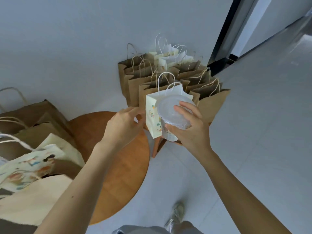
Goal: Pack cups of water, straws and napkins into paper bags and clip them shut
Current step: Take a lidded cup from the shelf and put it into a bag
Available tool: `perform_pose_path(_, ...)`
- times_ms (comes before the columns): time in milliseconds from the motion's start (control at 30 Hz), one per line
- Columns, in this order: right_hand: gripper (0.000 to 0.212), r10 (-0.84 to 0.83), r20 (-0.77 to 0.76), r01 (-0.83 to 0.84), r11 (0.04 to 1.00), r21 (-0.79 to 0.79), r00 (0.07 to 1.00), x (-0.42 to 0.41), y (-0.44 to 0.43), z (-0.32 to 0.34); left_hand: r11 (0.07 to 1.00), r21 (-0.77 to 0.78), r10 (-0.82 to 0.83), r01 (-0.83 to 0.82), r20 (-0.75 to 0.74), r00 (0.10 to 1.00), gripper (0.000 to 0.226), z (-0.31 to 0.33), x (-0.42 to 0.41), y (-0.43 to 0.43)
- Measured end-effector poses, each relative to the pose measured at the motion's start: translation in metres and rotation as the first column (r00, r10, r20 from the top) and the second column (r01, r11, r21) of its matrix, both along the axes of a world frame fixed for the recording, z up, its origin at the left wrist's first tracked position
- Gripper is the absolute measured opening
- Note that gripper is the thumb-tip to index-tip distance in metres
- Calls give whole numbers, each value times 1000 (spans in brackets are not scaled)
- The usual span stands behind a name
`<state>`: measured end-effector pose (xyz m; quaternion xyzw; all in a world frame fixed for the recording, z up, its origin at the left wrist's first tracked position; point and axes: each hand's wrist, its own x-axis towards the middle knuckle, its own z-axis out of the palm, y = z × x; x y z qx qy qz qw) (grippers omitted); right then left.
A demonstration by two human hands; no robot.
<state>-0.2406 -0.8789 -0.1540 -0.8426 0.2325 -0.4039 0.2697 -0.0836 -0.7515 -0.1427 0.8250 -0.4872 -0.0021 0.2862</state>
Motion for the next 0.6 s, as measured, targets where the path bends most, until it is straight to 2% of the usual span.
perform_pose_path(133, 55, 75, -23, -77, 993, -89, 997, 5, -82, 7, 995, 41, 93, -92, -30, 995, 24, -11, -1, -66)
perform_pose_path(400, 54, 217, -10, -217, 976, -23, 976, 46, -183, 3, 963, 132, 244, -236, -50, 968, 24, -45, 36, -152)
perform_pose_path(600, 51, 316, 33, -316, 949, -19, 948, 83, -236, 14, 958, 193, 226, -210, -62, 972, 23, -80, 74, -200)
